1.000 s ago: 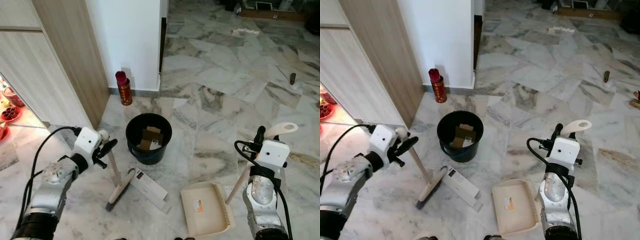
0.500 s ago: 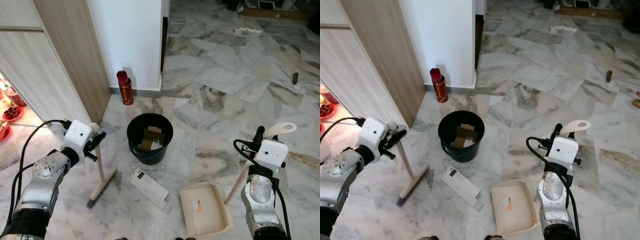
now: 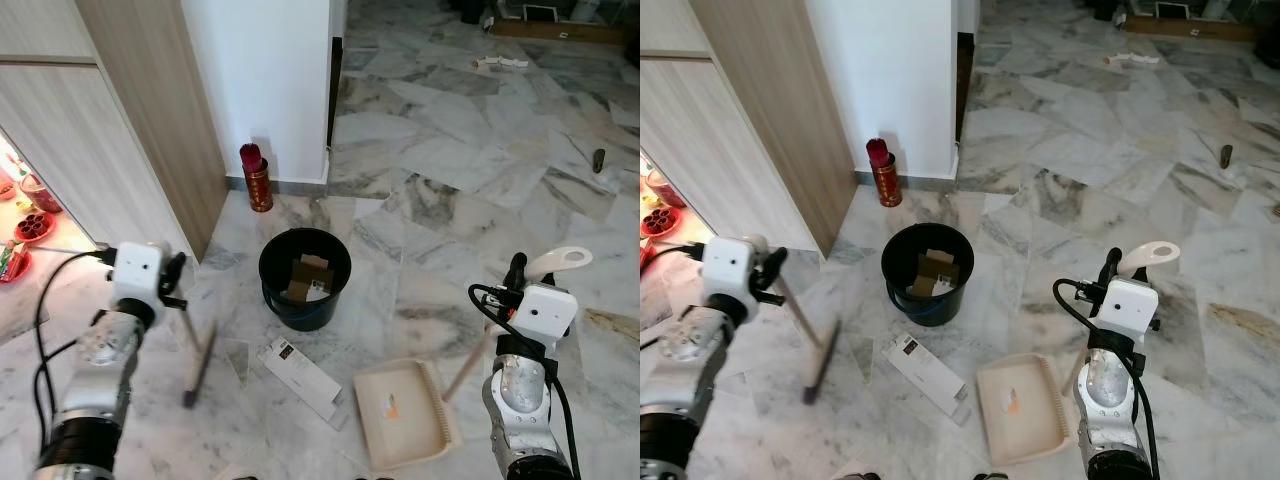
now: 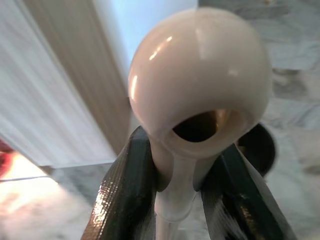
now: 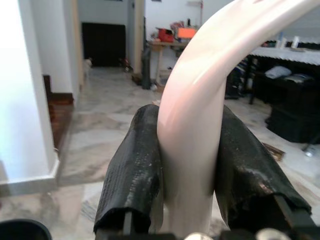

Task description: Sweep floor

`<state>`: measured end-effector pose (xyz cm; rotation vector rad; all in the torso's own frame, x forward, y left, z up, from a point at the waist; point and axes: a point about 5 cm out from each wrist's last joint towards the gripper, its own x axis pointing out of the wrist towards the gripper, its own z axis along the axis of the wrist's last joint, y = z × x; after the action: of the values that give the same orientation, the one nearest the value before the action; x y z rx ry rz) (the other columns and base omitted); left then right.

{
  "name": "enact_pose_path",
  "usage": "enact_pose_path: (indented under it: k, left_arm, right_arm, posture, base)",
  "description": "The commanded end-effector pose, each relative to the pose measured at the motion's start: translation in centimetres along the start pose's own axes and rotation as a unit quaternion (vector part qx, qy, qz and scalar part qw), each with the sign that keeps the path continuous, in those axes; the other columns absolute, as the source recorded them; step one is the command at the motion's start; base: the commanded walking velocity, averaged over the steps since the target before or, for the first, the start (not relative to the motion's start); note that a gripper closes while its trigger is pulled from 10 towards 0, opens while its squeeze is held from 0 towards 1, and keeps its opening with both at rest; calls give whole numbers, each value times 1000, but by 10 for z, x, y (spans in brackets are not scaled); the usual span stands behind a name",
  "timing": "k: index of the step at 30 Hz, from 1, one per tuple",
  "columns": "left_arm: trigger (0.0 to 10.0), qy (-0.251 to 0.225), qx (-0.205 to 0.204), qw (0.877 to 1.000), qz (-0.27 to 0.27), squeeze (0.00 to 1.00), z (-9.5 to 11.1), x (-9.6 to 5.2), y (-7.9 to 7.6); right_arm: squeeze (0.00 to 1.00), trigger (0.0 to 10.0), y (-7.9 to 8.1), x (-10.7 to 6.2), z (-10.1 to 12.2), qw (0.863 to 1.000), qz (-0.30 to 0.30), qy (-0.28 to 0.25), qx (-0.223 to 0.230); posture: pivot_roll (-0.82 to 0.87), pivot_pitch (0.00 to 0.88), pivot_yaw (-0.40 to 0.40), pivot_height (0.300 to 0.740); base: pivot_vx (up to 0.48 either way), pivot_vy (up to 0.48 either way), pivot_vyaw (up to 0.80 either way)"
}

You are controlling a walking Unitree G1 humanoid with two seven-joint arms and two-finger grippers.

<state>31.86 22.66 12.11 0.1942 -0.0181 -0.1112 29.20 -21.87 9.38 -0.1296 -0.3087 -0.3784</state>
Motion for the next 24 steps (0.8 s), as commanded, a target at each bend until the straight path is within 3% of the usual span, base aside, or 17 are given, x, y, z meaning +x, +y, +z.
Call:
enact_pose_path:
  k: [1, 10, 24]
  left_arm:
    - [10000, -27, 4, 1000, -1, 0, 8, 1, 0]
    - [10000, -34, -12, 999, -8, 0, 10, -6, -7]
    - [10000, -28, 1, 1000, 8, 0, 15, -34, 11]
  right_arm:
    - [0, 10000, 5, 6, 8, 999, 15, -29, 1]
    - [0, 10000, 22, 2, 10, 997, 68, -44, -2]
    - [0, 10000, 25, -7, 7, 996, 78, -44, 3]
  posture:
    - [95, 166, 11, 740]
    - [120, 263, 11, 740]
    - [177, 390, 35, 740]
  base:
    - [0, 0, 0]
    - [0, 0, 0]
    - [0, 0, 0]
